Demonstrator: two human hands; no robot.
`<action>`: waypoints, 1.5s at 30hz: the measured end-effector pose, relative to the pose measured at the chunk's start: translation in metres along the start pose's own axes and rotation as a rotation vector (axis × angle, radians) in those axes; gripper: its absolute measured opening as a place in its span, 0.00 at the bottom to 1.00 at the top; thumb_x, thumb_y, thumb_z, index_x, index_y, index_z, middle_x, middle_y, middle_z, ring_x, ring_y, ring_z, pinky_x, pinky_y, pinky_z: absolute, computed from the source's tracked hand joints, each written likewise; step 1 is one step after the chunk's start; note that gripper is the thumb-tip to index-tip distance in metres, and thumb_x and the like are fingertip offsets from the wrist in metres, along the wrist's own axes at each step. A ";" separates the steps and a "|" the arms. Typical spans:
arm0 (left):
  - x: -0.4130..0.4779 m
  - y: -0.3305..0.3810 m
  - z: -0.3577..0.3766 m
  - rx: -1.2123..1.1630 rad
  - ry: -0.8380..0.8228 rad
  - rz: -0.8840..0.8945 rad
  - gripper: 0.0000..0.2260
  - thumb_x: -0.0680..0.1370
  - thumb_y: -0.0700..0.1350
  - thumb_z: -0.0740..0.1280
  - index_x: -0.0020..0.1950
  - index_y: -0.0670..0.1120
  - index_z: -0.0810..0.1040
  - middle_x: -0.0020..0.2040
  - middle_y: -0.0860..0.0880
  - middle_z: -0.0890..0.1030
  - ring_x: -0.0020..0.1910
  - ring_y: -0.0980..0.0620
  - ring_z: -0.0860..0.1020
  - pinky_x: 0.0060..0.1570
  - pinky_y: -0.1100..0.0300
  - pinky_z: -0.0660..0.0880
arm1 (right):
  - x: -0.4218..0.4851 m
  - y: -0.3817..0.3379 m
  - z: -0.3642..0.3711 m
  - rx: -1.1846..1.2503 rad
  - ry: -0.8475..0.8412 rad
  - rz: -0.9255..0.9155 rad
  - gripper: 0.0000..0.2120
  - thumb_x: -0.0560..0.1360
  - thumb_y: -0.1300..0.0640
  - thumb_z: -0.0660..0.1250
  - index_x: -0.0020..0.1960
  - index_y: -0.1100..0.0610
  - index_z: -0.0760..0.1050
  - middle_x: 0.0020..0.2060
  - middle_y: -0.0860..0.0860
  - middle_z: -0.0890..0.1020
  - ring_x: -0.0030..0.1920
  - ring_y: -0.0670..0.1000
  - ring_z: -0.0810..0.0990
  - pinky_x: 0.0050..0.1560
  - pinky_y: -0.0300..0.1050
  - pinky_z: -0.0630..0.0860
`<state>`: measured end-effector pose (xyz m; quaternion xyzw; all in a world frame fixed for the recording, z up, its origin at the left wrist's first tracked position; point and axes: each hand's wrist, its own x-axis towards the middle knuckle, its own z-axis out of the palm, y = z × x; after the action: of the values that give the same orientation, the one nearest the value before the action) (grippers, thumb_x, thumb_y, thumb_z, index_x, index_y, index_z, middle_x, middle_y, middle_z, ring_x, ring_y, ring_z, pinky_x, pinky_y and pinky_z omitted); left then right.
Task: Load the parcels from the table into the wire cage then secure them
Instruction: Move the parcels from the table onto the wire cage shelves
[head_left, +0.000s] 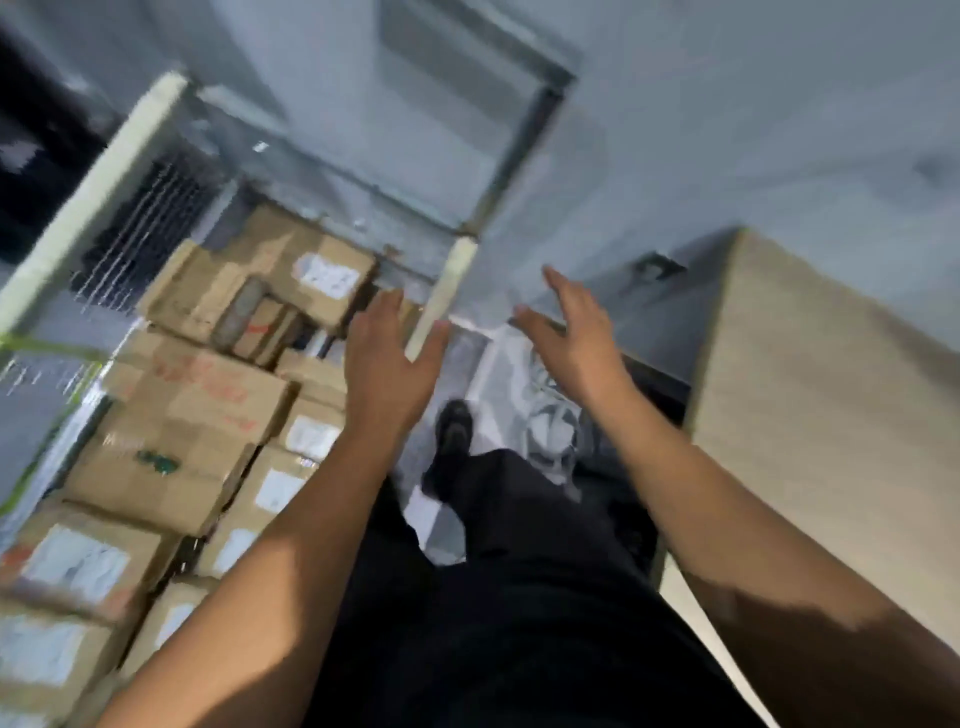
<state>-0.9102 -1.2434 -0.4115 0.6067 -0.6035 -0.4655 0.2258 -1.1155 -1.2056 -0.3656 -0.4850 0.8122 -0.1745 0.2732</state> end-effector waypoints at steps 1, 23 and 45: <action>-0.007 0.018 0.010 0.006 -0.056 0.060 0.31 0.82 0.60 0.66 0.80 0.44 0.67 0.77 0.42 0.69 0.77 0.42 0.65 0.77 0.46 0.62 | -0.022 0.013 -0.016 0.007 0.070 0.045 0.31 0.81 0.44 0.68 0.80 0.54 0.66 0.75 0.55 0.71 0.73 0.52 0.69 0.75 0.51 0.64; -0.459 0.114 0.271 0.316 -1.256 0.807 0.32 0.80 0.64 0.65 0.81 0.52 0.64 0.79 0.51 0.65 0.79 0.52 0.63 0.78 0.50 0.61 | -0.630 0.237 -0.066 0.289 0.983 1.209 0.33 0.80 0.38 0.64 0.82 0.44 0.60 0.83 0.51 0.58 0.82 0.54 0.51 0.81 0.58 0.49; -0.544 0.040 0.381 0.573 -1.659 0.548 0.33 0.76 0.62 0.73 0.73 0.47 0.66 0.68 0.52 0.69 0.61 0.57 0.75 0.60 0.60 0.73 | -0.677 0.321 0.022 1.289 1.473 1.362 0.28 0.80 0.44 0.67 0.76 0.50 0.66 0.67 0.48 0.79 0.57 0.42 0.82 0.56 0.39 0.77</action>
<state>-1.1620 -0.6282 -0.3962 -0.0531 -0.7872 -0.5144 -0.3360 -1.0666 -0.4580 -0.3736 0.4893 0.6268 -0.6057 -0.0290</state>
